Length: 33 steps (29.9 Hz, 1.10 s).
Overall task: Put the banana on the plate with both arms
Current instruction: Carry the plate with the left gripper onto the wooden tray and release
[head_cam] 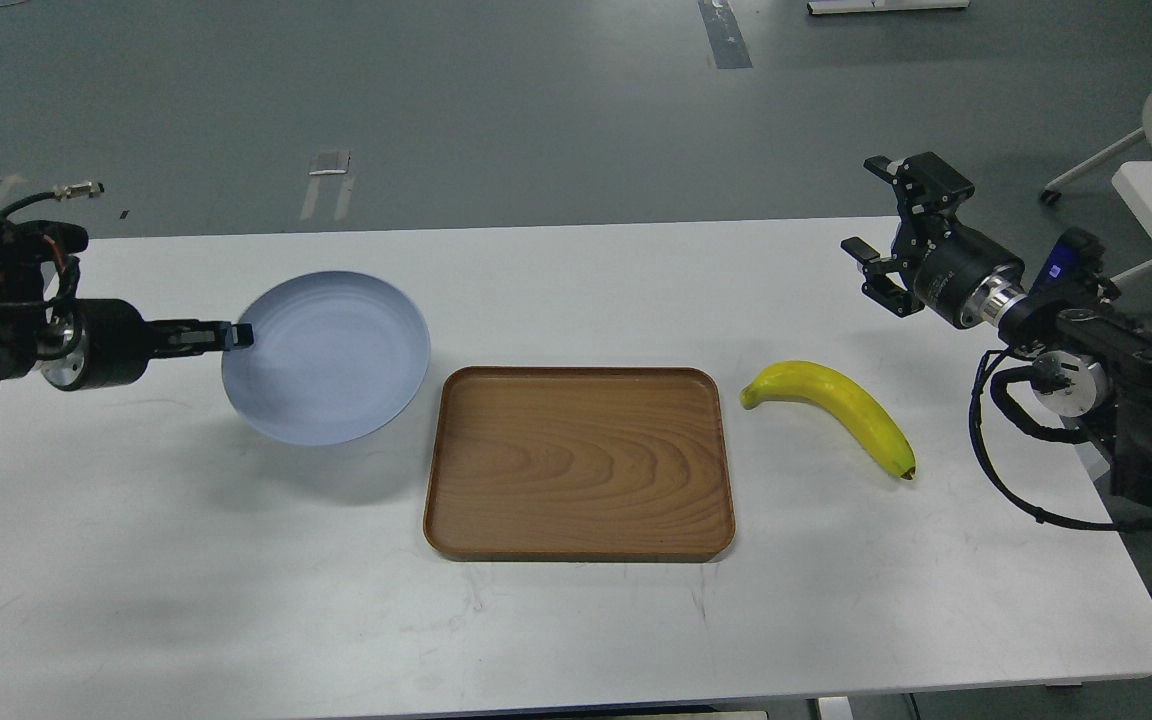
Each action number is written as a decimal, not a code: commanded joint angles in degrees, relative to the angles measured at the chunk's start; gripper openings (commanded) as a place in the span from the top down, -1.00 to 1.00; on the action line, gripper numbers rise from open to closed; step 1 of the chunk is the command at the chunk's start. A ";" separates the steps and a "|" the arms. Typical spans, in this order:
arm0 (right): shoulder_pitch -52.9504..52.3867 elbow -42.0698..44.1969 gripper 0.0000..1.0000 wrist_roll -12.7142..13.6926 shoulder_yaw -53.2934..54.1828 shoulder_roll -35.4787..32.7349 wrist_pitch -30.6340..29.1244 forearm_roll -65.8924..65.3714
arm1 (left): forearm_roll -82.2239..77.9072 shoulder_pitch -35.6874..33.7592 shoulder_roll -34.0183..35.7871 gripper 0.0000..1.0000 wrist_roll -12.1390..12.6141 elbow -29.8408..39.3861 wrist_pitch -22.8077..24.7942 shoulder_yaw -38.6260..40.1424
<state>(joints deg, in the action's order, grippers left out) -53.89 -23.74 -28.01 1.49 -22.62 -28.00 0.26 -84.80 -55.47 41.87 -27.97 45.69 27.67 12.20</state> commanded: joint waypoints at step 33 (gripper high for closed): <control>-0.34 0.10 -0.99 0.01 -0.61 -0.85 0.00 0.00 | -0.28 -9.13 -35.37 0.91 -0.03 -15.37 0.33 -18.44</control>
<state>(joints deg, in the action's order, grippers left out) -54.23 -23.58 -27.99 0.93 -23.48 -28.00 0.26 -85.23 -64.58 6.51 -28.00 30.40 28.00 -6.25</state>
